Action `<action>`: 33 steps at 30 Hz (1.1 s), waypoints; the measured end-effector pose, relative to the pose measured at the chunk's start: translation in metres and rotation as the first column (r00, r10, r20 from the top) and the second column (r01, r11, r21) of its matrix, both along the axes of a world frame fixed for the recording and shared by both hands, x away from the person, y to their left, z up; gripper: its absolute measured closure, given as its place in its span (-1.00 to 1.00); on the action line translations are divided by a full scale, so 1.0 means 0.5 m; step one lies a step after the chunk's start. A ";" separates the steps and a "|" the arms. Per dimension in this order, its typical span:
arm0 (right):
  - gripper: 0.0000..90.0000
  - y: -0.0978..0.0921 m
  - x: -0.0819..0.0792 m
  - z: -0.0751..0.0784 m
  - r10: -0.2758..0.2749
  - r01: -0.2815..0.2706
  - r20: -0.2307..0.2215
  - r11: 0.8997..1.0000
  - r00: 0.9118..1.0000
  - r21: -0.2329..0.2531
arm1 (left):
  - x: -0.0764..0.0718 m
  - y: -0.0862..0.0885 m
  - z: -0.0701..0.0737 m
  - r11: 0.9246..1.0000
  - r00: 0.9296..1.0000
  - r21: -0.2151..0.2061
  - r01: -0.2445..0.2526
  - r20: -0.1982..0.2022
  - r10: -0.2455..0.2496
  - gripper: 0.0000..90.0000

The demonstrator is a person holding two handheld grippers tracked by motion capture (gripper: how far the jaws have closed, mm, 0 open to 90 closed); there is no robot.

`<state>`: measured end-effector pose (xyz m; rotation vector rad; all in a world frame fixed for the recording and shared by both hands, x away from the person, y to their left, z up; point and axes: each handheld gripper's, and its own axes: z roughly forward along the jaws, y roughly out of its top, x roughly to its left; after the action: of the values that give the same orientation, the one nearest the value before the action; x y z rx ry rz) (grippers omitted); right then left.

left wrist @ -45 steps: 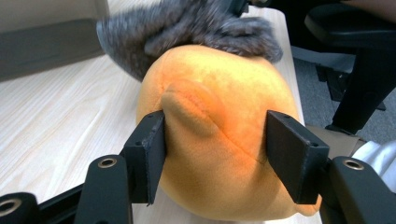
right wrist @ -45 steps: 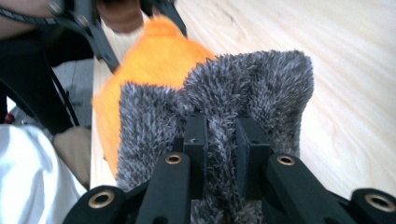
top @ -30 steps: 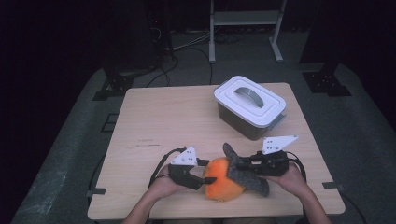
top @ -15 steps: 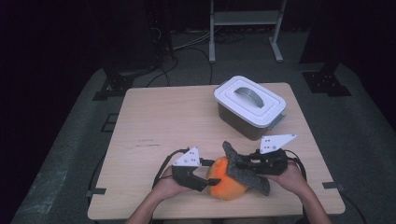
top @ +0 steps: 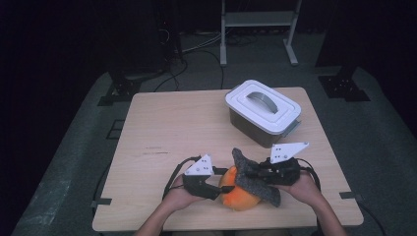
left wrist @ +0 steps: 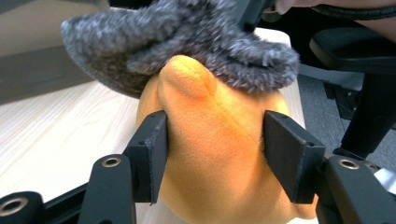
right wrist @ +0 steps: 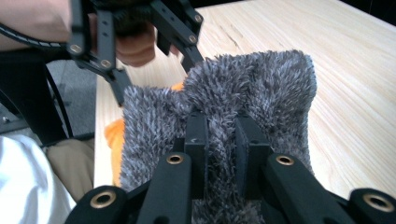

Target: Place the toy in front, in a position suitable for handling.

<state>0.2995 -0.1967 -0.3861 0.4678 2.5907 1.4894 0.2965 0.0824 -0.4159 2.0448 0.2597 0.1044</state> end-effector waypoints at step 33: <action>0.69 -0.010 0.010 -0.035 0.002 0.001 -0.052 0.999 0.999 0.052 | 0.026 0.030 0.000 0.995 0.994 -0.038 -0.090 -0.074 0.087 -0.23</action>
<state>0.3044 -0.2016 -0.4034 0.5182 2.5965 1.5680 0.3094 0.0973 -0.4159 1.9985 0.3942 0.0790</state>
